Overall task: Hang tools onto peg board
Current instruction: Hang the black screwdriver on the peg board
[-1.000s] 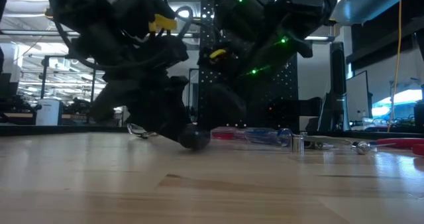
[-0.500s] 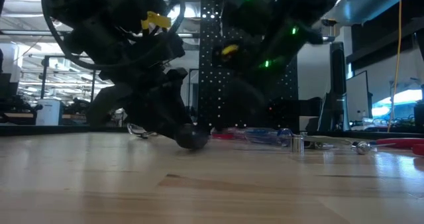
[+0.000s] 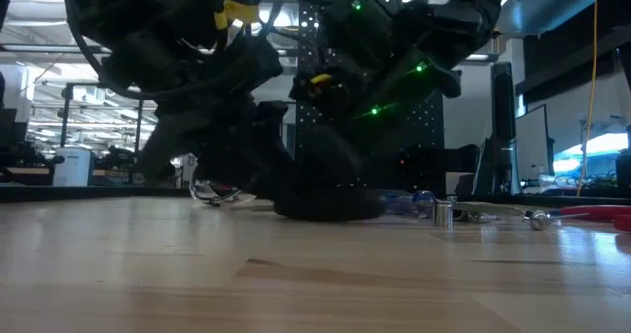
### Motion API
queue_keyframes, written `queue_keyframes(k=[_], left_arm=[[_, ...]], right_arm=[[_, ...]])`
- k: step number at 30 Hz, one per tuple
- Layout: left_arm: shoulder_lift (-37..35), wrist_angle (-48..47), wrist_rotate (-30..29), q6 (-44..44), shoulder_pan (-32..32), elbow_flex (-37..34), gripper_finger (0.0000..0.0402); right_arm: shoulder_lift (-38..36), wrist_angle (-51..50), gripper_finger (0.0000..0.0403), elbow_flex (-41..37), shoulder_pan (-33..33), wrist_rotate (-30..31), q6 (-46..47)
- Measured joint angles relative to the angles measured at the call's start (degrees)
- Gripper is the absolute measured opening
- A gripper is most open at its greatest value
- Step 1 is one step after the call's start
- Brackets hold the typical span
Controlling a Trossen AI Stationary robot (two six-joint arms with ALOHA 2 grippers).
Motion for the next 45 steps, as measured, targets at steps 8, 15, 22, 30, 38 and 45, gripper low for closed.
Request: queue_keyframes(k=[8,15,22,30,38,45], left_arm=[[-3.8,-5.7,-2.3,-0.2,-0.3,1.0,0.0141],[-8.8,-22.2,0.2,-16.1,0.4,2.3,0.0141],[-4.6,-21.2,0.9,-19.4,2.4,1.7,0.0141],[-3.2,-20.1,1.3,-17.1,3.1,1.8,0.0096],[-3.1,-19.2,1.5,-15.9,3.0,1.7,0.0016],[-5.1,-20.8,-0.3,-16.1,2.5,1.5,0.0026]], right_arm=[[-0.5,-4.1,0.0163,-0.1,0.0,3.6,-0.2],[-0.6,-6.7,0.0163,1.0,0.0,3.3,-0.2],[-0.6,-6.8,0.0163,1.0,0.0,3.3,-0.2],[-0.6,-7.0,0.0163,1.0,0.1,3.3,-0.1],[-2.5,-8.7,0.0163,1.0,0.1,3.3,-0.1],[-12.0,-17.7,0.0163,1.0,0.6,4.3,0.3]])
